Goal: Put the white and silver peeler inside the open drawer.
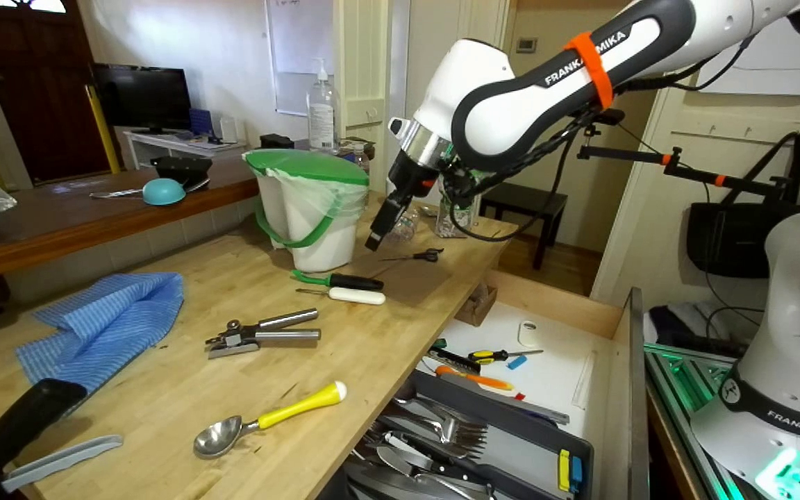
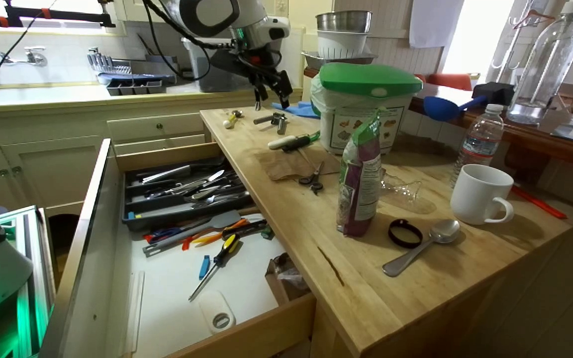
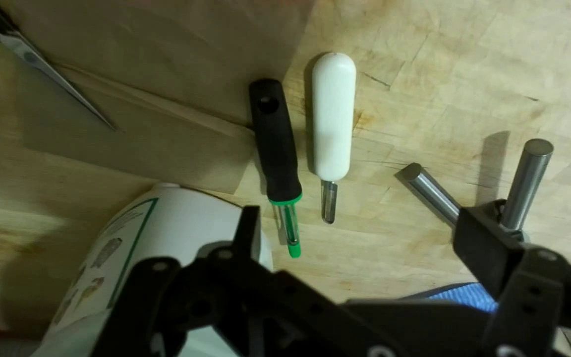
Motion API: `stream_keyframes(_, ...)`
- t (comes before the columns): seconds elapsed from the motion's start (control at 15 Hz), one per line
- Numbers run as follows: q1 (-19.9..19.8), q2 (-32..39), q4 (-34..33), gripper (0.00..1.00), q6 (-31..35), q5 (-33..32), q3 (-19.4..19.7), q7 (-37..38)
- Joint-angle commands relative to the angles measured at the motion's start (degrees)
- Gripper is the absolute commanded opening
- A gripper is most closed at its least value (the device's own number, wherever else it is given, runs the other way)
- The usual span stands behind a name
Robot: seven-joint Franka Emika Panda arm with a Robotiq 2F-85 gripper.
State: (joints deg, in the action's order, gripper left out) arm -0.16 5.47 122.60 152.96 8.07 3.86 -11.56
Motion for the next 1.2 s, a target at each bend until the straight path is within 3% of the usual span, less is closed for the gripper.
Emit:
stream_keyframes(0.0, -0.75, 5.52, -1.64, 1.00, 6.24, 0.13, -2.45, -0.66)
stream_keyframes(0.53, -2.71, 11.48, -2.41, 1.00, 11.05, 0.10, -5.39, 0.15)
stream_keyframes(1.13, -3.40, 11.58, -1.74, 1.00, 10.90, 0.30, -5.80, 1.00)
